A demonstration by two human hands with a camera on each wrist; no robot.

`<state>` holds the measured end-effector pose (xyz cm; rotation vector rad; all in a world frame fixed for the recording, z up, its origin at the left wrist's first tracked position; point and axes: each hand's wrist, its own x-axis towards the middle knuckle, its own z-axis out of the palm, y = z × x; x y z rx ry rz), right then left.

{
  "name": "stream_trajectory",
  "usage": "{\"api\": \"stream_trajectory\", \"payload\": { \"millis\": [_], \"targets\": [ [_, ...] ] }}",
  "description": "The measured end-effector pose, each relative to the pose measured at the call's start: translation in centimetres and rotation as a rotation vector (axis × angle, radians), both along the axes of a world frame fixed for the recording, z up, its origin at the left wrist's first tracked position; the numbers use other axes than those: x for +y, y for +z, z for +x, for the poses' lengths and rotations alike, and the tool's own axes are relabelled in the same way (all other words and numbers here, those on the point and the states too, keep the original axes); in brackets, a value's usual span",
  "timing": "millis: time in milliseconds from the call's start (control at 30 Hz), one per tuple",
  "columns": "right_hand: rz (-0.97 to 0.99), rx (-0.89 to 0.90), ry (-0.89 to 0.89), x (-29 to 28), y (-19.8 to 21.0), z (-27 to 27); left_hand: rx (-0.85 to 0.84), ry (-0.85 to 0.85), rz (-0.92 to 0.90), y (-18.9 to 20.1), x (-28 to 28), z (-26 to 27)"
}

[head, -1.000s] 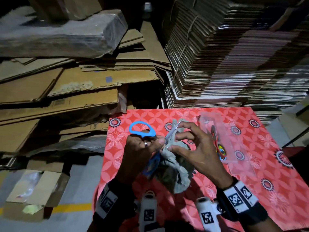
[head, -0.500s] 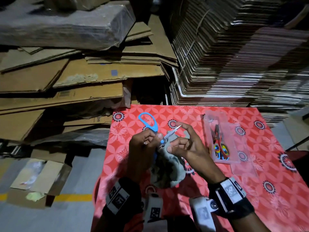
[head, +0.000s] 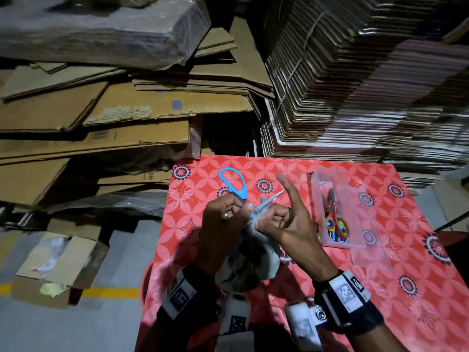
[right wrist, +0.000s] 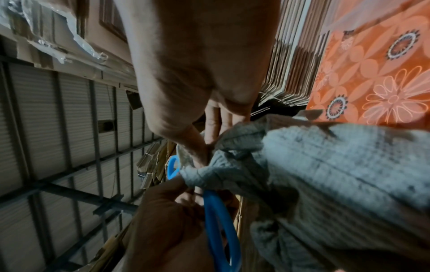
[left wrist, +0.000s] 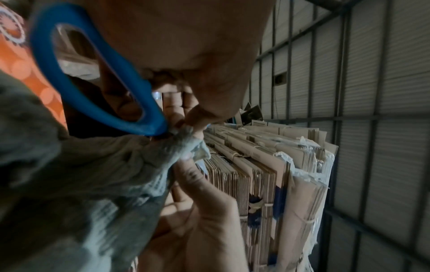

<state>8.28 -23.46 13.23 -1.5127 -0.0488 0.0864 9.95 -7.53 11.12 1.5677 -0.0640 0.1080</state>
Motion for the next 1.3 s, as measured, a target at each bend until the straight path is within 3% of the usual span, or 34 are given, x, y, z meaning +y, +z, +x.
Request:
{"api": "stream_trajectory", "payload": {
  "millis": [200,467,600,767,933,1033,1200,1300],
  "targets": [
    [0.064,0.131,0.040,-0.2,-0.1,-0.5,-0.047,0.049,0.034,-0.3,0.6,-1.1],
    [0.029,0.141,0.055,-0.7,-0.7,-1.0,0.008,0.061,-0.094,0.2,0.8,-1.7],
    [-0.031,0.140,0.068,-1.3,-1.1,-1.3,-0.020,0.031,-0.065,0.4,1.2,-1.8],
    [-0.001,0.224,-0.056,-5.7,-2.7,-3.0,-0.033,0.397,-0.190,1.9,8.4,1.1],
    [-0.033,0.130,0.022,-6.2,0.8,-2.4,-0.031,0.314,-0.123,3.7,5.2,0.5],
    [-0.041,0.031,0.006,-5.4,2.8,-1.8,-0.072,0.258,-0.037,2.7,3.9,0.4],
    [-0.008,-0.059,-0.010,-3.9,4.5,-1.0,-0.103,0.238,0.103,3.3,2.3,-0.5],
    [0.000,-0.070,0.017,-2.4,4.7,-0.7,-0.101,0.236,0.098,3.5,1.3,-0.9]
  ]
}}
